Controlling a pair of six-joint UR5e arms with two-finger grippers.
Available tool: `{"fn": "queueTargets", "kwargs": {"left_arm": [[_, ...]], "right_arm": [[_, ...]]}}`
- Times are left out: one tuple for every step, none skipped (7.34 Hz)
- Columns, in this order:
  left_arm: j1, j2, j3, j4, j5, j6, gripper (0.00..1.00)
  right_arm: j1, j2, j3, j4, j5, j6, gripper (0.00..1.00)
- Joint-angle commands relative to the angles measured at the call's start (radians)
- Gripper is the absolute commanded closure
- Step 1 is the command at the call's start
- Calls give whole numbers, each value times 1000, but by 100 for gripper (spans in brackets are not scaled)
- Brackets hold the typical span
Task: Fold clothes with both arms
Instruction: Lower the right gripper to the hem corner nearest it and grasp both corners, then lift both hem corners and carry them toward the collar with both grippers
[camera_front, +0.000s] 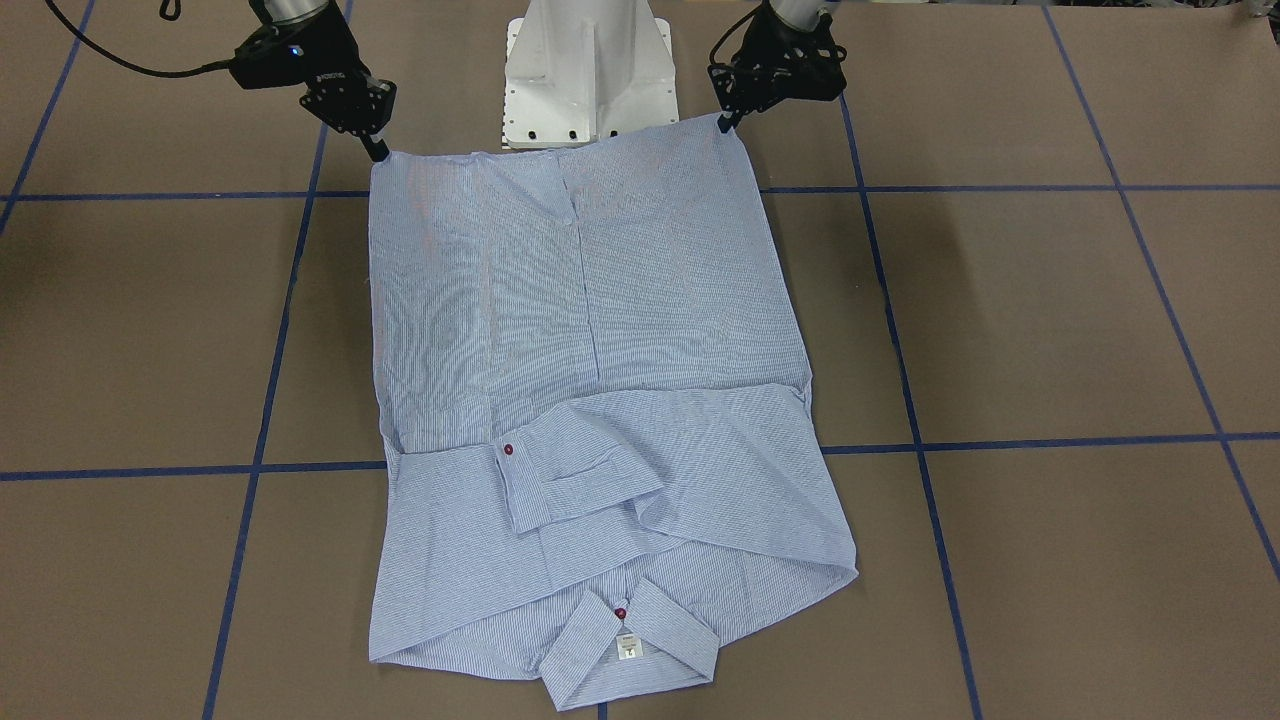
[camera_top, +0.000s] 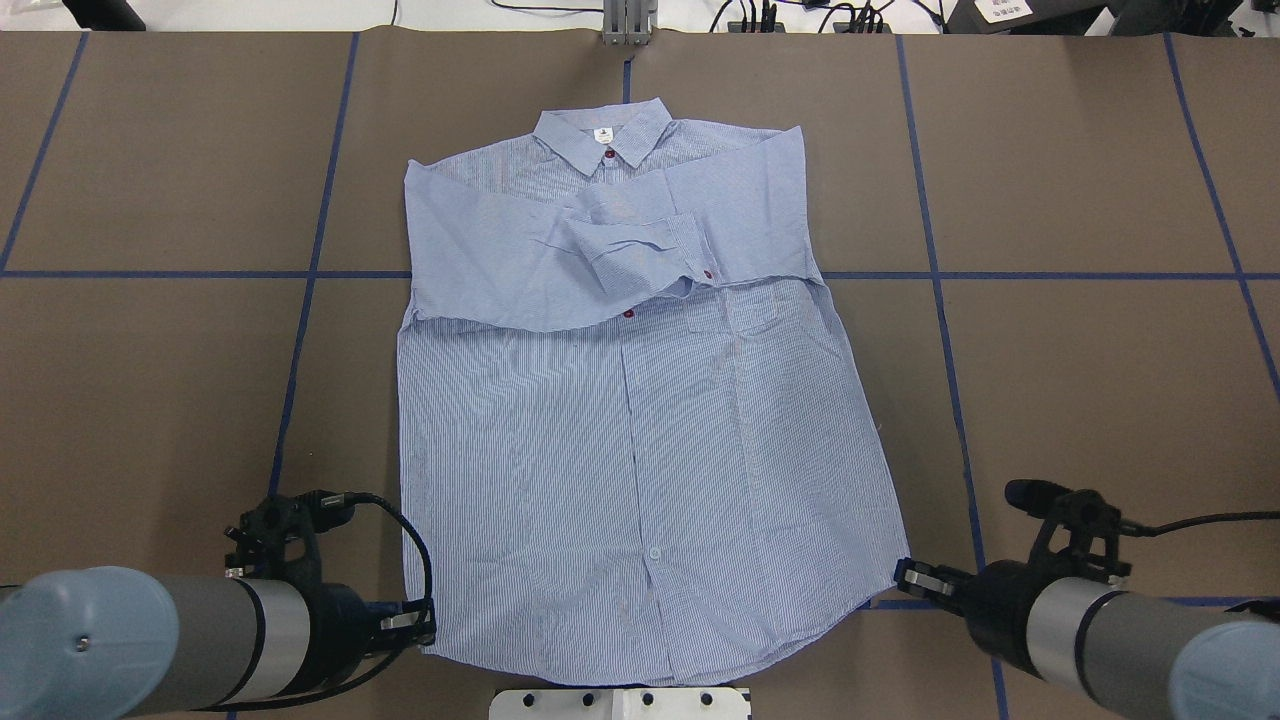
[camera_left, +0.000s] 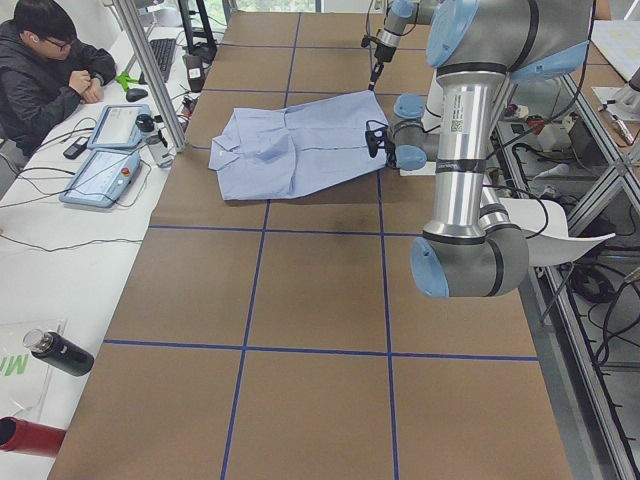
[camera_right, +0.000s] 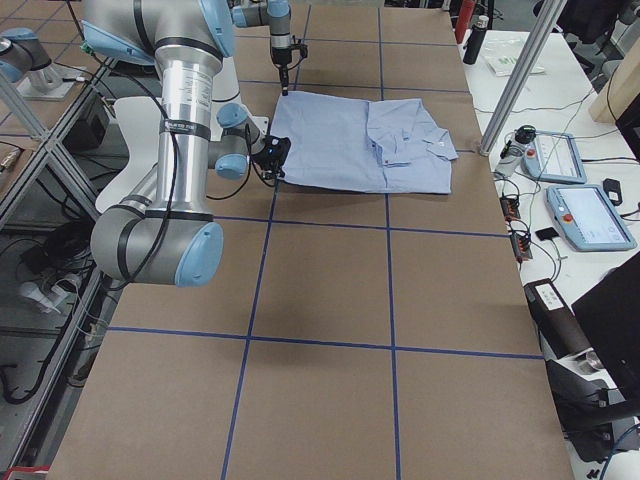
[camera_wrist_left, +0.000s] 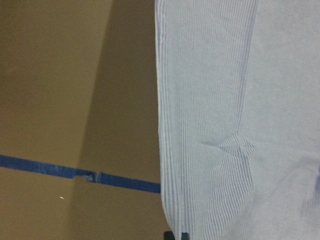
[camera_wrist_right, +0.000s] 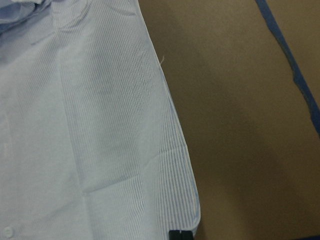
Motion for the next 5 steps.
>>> {"fn": "queueTargets", "kwargs": {"left_arm": [[-5, 5, -179, 73, -159, 20, 100], [-4, 3, -240, 80, -224, 20, 100], [-2, 2, -261, 80, -235, 19, 100], [-5, -3, -252, 92, -231, 17, 100], [-46, -12, -238, 159, -226, 17, 100]], "right_arm": [[144, -102, 212, -16, 384, -4, 100], [221, -99, 270, -16, 557, -8, 100], [279, -96, 289, -16, 624, -10, 100], [309, -93, 271, -26, 620, -24, 100], [367, -87, 219, -31, 611, -82, 100]]}}
